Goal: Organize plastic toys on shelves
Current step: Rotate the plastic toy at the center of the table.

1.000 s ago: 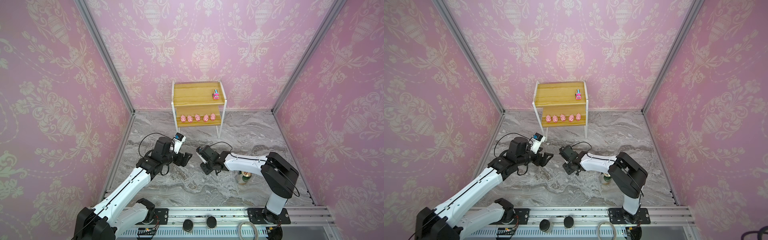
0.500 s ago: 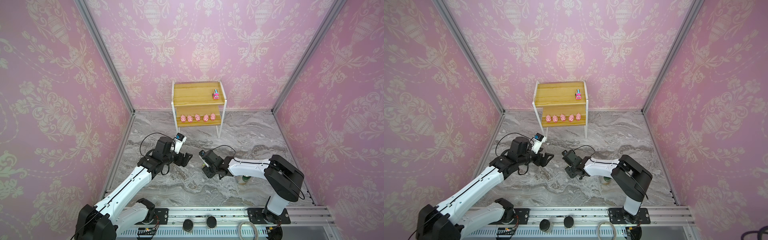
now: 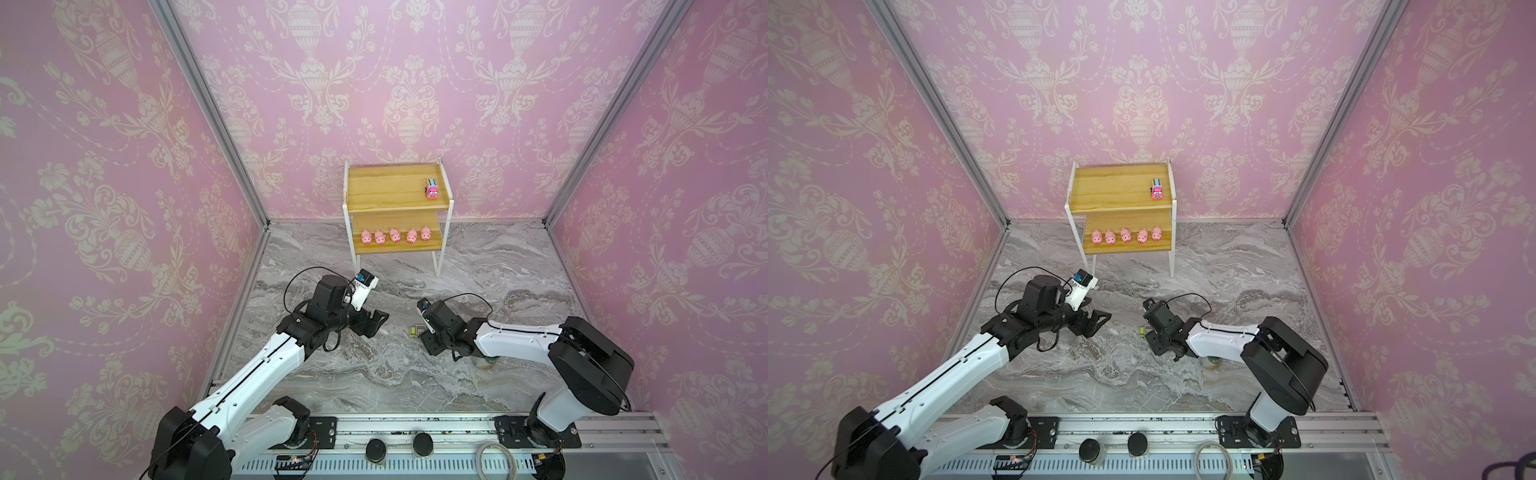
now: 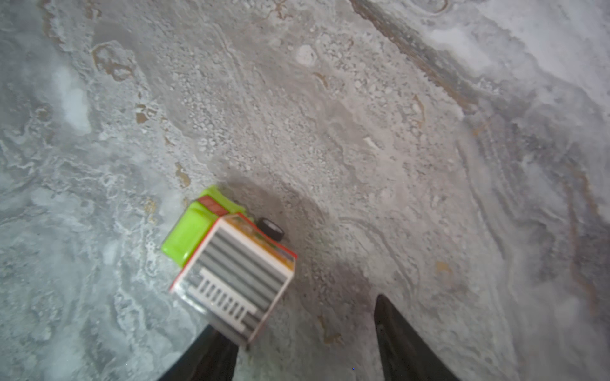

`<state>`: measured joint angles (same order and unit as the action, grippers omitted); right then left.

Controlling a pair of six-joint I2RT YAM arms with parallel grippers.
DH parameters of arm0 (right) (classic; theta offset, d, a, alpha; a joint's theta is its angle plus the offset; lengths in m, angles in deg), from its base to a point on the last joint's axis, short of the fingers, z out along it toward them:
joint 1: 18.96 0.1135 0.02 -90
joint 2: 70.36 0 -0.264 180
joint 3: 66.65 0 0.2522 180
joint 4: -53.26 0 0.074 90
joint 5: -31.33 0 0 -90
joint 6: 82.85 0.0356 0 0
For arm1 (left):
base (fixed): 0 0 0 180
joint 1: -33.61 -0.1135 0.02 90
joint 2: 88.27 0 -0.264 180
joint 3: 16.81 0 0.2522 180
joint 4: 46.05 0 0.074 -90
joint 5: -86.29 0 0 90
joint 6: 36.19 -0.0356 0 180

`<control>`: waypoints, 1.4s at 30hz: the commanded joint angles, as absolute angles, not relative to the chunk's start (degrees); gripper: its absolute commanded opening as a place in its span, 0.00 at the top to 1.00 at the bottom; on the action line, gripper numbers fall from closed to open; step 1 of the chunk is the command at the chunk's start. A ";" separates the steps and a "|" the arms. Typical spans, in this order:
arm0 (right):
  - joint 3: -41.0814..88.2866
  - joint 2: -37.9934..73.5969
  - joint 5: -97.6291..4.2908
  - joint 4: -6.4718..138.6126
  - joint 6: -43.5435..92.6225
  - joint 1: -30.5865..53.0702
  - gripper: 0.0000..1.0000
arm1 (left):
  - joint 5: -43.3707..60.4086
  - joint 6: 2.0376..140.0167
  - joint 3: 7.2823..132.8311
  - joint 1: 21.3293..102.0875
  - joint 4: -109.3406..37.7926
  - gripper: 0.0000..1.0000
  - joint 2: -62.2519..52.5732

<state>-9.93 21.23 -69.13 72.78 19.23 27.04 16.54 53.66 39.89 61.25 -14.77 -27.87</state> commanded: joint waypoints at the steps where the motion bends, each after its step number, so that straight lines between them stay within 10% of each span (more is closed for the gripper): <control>1: -12.10 18.84 -69.48 69.46 20.63 25.20 0.34 | 19.04 50.76 39.74 63.06 -13.77 0.10 -28.16; 23: -2.00 27.25 -63.76 62.41 23.35 19.18 0.27 | 13.38 50.71 44.12 68.24 -10.45 0.11 -22.24; 42: -16.26 7.57 -70.87 59.49 30.19 26.43 0.25 | 6.02 53.72 42.48 68.24 -10.23 0.01 -28.62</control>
